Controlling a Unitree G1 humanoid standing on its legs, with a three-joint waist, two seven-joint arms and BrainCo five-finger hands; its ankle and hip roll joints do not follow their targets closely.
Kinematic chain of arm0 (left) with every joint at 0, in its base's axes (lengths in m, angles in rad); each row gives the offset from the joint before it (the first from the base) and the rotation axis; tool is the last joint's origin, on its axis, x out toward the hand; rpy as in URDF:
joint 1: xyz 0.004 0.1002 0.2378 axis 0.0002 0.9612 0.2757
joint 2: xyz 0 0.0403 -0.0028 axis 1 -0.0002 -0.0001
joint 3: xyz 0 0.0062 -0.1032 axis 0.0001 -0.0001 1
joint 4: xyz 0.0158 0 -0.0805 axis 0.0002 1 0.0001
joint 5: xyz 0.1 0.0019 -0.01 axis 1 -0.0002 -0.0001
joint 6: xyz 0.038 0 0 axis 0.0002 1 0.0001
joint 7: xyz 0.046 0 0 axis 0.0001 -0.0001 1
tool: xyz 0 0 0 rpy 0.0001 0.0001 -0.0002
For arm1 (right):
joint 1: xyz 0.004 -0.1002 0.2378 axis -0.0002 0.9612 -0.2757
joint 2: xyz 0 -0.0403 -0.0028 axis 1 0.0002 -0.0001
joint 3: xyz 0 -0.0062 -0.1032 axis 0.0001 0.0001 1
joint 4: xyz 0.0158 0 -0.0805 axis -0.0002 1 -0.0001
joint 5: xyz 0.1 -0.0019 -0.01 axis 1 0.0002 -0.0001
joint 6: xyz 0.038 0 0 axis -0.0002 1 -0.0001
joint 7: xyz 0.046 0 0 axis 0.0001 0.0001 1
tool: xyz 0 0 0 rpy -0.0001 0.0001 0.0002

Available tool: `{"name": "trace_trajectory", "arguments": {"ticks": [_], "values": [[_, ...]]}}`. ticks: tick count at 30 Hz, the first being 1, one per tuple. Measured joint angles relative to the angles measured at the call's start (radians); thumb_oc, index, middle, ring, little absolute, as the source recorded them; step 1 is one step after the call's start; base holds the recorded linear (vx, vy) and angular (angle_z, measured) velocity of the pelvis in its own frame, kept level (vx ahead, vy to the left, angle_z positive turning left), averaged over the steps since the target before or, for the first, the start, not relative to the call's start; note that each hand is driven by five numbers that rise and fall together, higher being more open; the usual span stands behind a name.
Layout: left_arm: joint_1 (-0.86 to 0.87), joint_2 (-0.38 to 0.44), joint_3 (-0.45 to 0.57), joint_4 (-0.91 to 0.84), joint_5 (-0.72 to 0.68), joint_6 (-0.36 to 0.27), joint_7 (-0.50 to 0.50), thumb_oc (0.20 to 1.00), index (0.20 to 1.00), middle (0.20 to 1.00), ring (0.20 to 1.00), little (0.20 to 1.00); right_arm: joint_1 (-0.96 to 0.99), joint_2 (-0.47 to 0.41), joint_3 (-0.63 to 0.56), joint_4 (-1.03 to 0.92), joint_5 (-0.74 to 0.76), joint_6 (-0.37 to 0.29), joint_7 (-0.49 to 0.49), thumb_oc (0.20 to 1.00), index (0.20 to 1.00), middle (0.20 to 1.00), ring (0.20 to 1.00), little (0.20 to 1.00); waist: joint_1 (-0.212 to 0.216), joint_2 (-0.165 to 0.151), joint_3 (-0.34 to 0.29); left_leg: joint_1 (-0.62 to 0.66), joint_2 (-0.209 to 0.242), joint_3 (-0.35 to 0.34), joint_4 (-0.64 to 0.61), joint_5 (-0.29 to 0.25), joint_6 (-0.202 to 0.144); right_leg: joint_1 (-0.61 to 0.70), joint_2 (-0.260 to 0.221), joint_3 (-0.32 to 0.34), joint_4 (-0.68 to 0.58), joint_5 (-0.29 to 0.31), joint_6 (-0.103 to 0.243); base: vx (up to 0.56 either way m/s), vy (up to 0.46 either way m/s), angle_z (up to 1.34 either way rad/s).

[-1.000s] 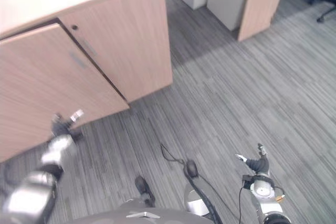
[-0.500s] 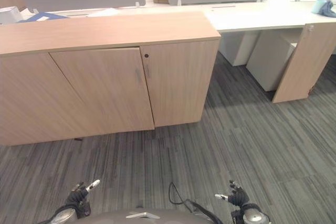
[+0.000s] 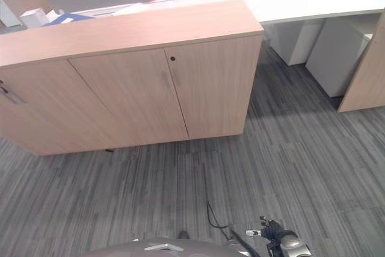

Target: Put the empty folder in the office cabinet

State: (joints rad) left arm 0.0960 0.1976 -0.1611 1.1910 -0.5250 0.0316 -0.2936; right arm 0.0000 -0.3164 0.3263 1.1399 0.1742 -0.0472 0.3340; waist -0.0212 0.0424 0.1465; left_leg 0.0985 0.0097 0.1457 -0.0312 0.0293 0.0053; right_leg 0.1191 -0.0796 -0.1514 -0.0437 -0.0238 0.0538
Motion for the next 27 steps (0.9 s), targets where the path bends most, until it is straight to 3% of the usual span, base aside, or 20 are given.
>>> {"name": "trace_trajectory", "arguments": {"ticks": [1,2,6,10,27], "values": [[-0.007,0.005,-0.004,-0.005,0.000,0.001,-0.002,1.000,1.000,1.000,1.000,1.000,-0.003,0.008,-0.003,0.002,0.000,0.006,0.003,1.000,1.000,1.000,1.000,1.000,0.003,-0.001,0.001,0.011,0.001,0.006,-0.013,0.004,0.002,0.003,0.001,0.004,-0.002,0.000,0.001,0.04,0.002,-0.22],[-0.018,0.014,-0.006,-0.014,-0.001,0.009,-0.003,1.000,1.000,1.000,1.000,1.000,-0.012,0.024,-0.005,0.001,0.000,0.009,0.007,1.000,1.000,1.000,1.000,1.000,0.002,-0.025,0.007,0.029,0.000,0.016,-0.033,0.007,0.003,0.013,0.002,0.008,-0.014,0.003,0.005,0.03,0.002,-0.17],[-0.037,0.023,-0.016,-0.014,-0.002,0.018,-0.005,1.000,1.000,1.000,1.000,1.000,-0.013,0.037,-0.005,0.002,0.000,0.010,0.006,1.000,1.000,1.000,1.000,1.000,0.001,-0.068,0.008,0.034,0.000,0.016,-0.041,0.008,0.003,0.029,0.005,0.007,-0.043,0.009,0.008,0.06,0.010,-0.03],[-0.050,0.017,-0.034,0.006,-0.029,0.052,-0.003,1.000,1.000,1.000,1.000,1.000,-0.018,0.052,-0.011,0.022,0.001,0.011,0.004,1.000,1.000,1.000,1.000,1.000,0.002,-0.066,0.010,0.052,-0.001,0.012,-0.045,0.006,0.004,0.049,0.008,0.010,-0.045,0.010,0.007,0.06,0.009,0.02],[-0.015,0.013,-0.034,0.026,-0.038,0.074,0.024,1.000,1.000,1.000,1.000,1.000,-0.008,0.084,-0.011,0.024,0.002,0.077,-0.039,1.000,1.000,1.000,1.000,1.000,0.002,-0.050,-0.012,0.059,0.001,0.007,-0.046,0.005,0.005,0.060,0.008,0.007,-0.045,0.010,0.007,0.05,0.004,0.01]]}}
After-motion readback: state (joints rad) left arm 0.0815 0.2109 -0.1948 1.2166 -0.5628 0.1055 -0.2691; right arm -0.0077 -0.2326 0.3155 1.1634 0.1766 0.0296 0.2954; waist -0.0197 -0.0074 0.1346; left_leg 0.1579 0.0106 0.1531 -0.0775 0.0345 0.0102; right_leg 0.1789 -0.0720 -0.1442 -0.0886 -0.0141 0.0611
